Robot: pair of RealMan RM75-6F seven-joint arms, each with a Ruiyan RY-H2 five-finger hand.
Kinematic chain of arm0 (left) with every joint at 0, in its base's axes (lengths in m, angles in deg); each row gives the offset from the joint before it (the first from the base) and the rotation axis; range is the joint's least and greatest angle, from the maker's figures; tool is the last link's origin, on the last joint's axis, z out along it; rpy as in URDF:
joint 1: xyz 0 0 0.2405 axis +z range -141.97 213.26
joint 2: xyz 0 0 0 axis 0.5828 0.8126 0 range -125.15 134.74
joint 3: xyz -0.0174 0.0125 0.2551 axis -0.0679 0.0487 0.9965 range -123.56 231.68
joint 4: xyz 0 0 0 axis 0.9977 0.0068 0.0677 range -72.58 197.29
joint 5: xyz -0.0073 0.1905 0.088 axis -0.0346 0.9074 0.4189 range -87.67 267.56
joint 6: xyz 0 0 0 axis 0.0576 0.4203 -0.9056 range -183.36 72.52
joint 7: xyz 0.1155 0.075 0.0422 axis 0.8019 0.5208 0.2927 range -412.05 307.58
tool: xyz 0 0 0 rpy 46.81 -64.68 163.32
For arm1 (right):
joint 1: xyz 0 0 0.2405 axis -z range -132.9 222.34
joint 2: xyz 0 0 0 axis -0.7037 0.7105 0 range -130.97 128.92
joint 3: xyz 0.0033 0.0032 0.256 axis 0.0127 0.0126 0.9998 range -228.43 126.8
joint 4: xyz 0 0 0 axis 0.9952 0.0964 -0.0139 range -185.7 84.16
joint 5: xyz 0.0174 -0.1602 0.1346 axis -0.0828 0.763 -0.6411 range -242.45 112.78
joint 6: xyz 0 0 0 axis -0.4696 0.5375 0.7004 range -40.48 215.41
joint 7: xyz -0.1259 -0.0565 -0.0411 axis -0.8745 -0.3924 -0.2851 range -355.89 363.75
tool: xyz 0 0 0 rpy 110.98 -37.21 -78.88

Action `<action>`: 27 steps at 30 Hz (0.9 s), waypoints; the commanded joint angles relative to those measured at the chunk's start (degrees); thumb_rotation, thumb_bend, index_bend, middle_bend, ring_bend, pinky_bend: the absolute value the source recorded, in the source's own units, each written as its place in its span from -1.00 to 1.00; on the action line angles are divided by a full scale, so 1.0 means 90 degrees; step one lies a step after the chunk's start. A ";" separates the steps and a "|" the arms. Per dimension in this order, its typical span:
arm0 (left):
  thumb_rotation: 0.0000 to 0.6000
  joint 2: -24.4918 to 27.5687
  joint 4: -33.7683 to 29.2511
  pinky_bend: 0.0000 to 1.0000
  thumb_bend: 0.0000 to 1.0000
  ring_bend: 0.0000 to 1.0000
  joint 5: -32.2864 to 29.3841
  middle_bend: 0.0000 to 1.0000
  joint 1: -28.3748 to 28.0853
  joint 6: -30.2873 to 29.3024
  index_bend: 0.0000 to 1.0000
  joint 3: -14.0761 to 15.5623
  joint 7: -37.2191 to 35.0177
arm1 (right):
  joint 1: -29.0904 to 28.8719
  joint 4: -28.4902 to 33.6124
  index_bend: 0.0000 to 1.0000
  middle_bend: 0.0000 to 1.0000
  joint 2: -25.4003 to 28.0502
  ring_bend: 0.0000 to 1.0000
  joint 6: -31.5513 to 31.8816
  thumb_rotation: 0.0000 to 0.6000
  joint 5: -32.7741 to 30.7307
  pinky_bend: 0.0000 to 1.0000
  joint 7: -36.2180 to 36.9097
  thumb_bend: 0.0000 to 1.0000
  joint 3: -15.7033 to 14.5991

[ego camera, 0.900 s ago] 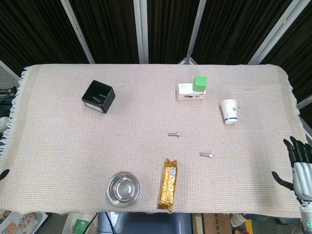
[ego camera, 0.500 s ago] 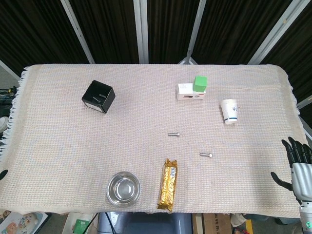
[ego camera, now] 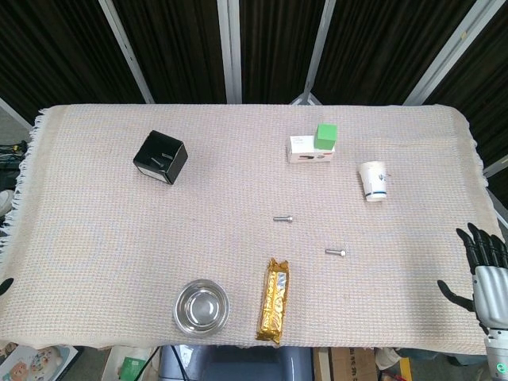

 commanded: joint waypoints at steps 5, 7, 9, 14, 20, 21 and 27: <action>1.00 -0.0021 -0.0030 -0.94 -0.91 -0.98 0.0036 -0.78 0.0027 -0.0058 -0.70 0.0007 0.0045 | -0.0282 0.0617 -0.62 -1.00 -0.0112 -1.00 -0.0463 1.00 -0.0203 -1.00 -0.0445 -0.59 0.0066; 1.00 -0.0031 -0.0022 -0.94 -0.91 -0.98 0.0047 -0.78 0.0005 -0.0031 -0.70 0.0005 0.0059 | -0.0433 0.0913 -0.61 -1.00 -0.0244 -1.00 -0.0680 1.00 -0.0490 -1.00 -0.0838 -0.59 0.0164; 1.00 -0.0034 -0.0004 -0.94 -0.91 -0.98 0.0076 -0.78 -0.0010 -0.0015 -0.69 0.0010 0.0046 | -0.0585 0.1127 -0.61 -1.00 -0.0358 -1.00 -0.0915 1.00 -0.0746 -1.00 -0.1160 -0.59 0.0223; 1.00 -0.0015 0.0029 -0.94 -0.91 -0.98 0.0011 -0.78 -0.0023 0.0043 -0.69 -0.0009 -0.0014 | -0.0982 0.1412 -0.56 -1.00 -0.0802 -1.00 -0.1360 1.00 -0.1372 -1.00 -0.1752 -0.59 0.0420; 1.00 0.0019 0.0052 -0.94 -0.91 -0.98 -0.0041 -0.78 -0.0020 0.0064 -0.69 -0.0035 -0.0133 | -0.1439 0.1108 -0.47 -1.00 -0.1700 -1.00 -0.1433 1.00 -0.2016 -1.00 -0.2771 -0.59 0.0640; 1.00 0.0024 0.0055 -0.94 -0.91 -0.98 -0.0038 -0.78 -0.0025 0.0078 -0.69 -0.0033 -0.0141 | -0.1508 0.1036 -0.45 -1.00 -0.1835 -1.00 -0.1436 1.00 -0.2105 -1.00 -0.2930 -0.59 0.0660; 1.00 0.0038 0.0073 -0.94 -0.91 -0.98 -0.0034 -0.78 -0.0039 0.0109 -0.68 -0.0033 -0.0188 | -0.1899 0.0610 -0.36 -1.00 -0.2537 -1.00 -0.1486 1.00 -0.2537 -1.00 -0.3566 -0.59 0.0794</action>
